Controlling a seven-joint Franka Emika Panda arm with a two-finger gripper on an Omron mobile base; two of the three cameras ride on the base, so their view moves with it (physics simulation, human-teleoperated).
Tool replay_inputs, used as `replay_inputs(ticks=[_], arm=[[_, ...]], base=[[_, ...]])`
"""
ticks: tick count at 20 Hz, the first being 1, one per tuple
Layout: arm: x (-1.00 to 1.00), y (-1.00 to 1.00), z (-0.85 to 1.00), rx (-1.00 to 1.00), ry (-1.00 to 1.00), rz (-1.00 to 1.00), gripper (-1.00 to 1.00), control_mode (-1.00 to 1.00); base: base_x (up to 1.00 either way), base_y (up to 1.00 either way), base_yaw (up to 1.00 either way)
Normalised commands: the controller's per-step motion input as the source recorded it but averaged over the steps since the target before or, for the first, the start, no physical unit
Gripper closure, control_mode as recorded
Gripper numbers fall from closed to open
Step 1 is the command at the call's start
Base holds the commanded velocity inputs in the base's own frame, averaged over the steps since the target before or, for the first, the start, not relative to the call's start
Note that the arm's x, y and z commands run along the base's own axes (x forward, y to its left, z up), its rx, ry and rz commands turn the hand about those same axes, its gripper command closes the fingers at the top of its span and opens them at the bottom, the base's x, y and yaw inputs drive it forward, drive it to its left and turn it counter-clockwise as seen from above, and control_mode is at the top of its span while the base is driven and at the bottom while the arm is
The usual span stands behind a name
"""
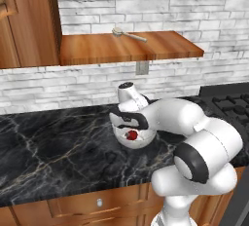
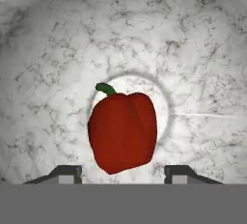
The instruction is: Pick the bell pepper from the cabinet and place it in the bowl. Then pick the bowl and place it in the sink. Then turn on the sink facuet.
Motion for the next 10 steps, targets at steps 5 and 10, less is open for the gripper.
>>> replay_inputs(ticks=[5, 10], arm=[[-0.25, -0.22, 0.64, 0.00, -0.16, 0.00, -1.00, -1.00], [-0.67, 0.08, 0.65, 0.00, -0.13, 0.01, -1.00, -1.00]], base=[[0.00, 0.00, 0.00], [0.00, 0.00, 0.00]])
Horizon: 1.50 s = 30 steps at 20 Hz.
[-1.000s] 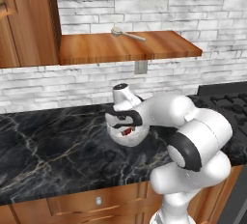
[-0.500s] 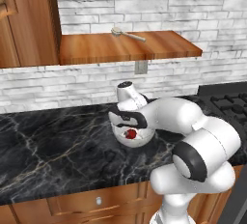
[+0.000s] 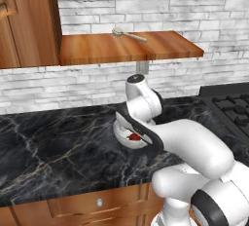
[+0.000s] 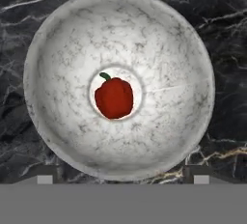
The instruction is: Pick the bell pepper from the cabinet and place it in the bowl. Then pick the bowl and place it in the sink. Then turn on the sink facuet.
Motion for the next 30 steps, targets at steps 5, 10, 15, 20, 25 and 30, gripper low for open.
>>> replay_inputs(ticks=[5, 10, 15, 20, 25, 30], arm=[[-0.82, 0.44, 0.00, 0.00, 0.00, 0.05, -1.00, -1.00], [-0.04, 0.06, -0.15, 0.00, 0.00, 0.04, -1.00, -1.00], [0.27, -0.06, -0.18, -0.03, 0.00, 0.13, -1.00, -1.00], [0.54, 0.00, -0.31, -0.08, 0.03, 0.11, -1.00, -1.00], [0.36, -0.01, -0.22, -0.06, 0.01, 0.09, -1.00, -1.00], [0.20, -0.01, -0.22, -0.03, 0.02, 0.07, -1.00, -1.00]], base=[[0.00, 0.00, 0.00], [0.00, 0.00, 0.00], [0.00, 0.00, 0.00], [0.00, 0.00, 0.00], [0.00, 0.00, 0.00], [0.00, 0.00, 0.00]])
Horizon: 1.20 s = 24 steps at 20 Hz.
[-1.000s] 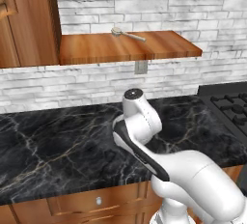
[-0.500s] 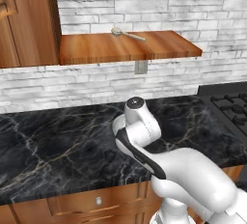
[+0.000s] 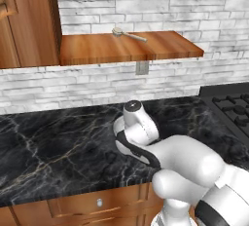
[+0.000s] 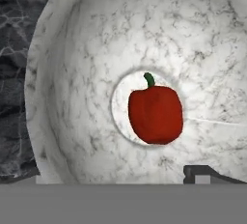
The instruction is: Pick the bell pepper from the cabinet and place it in the bowl. Then pick the bowl and place it in the sink. Then turn on the sink facuet.
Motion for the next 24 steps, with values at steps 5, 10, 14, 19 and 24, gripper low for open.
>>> replay_inputs(ticks=[5, 10, 14, 19, 24], arm=[[0.02, 0.00, -0.27, -0.02, 0.03, 0.06, 1.00, -1.00], [0.00, 0.00, -0.27, -0.01, 0.04, 0.05, 1.00, -1.00], [-0.10, 0.00, -0.08, -0.05, 0.05, 0.01, 1.00, -1.00], [-0.53, -0.08, 0.08, 0.00, -0.04, 0.00, 1.00, -1.00], [-0.75, -0.15, 0.48, 0.00, -0.08, 0.00, 1.00, -1.00]], base=[[0.00, 0.00, 0.00], [0.00, 0.00, 0.00], [0.00, 0.00, 0.00], [0.00, 0.00, 0.00], [0.00, 0.00, 0.00]])
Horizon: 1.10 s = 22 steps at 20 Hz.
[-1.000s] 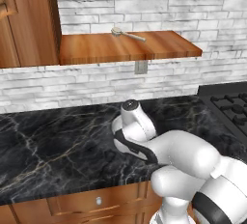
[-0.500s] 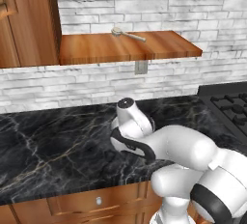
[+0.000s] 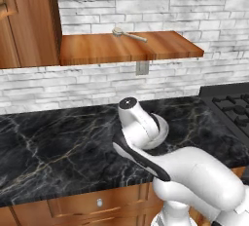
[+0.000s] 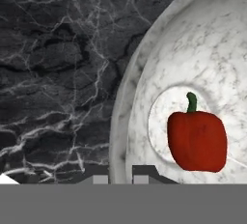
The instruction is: Pick the bell pepper from the cabinet and place it in the bowl. Then pick the bowl and place it in the sink. Then turn on the sink facuet.
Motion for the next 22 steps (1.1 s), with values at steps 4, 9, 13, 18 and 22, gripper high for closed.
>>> replay_inputs(ticks=[4, 9, 13, 18, 22], arm=[[-0.64, -0.09, 0.91, 0.00, -0.10, 0.03, 1.00, -1.00], [-0.59, -0.11, 1.00, 0.00, -0.02, 0.05, 1.00, -1.00], [-0.57, -0.03, 1.00, 0.01, 0.00, 0.05, 1.00, -1.00], [-0.67, 0.00, 1.00, 0.02, 0.00, 0.03, 1.00, -1.00], [-0.43, 0.00, 0.97, 0.00, 0.00, 0.00, 1.00, -1.00]], base=[[0.00, 0.00, 0.00], [0.00, 0.00, 0.00], [0.00, 0.00, 0.00], [0.00, 0.00, 0.00], [0.00, 0.00, 0.00]])
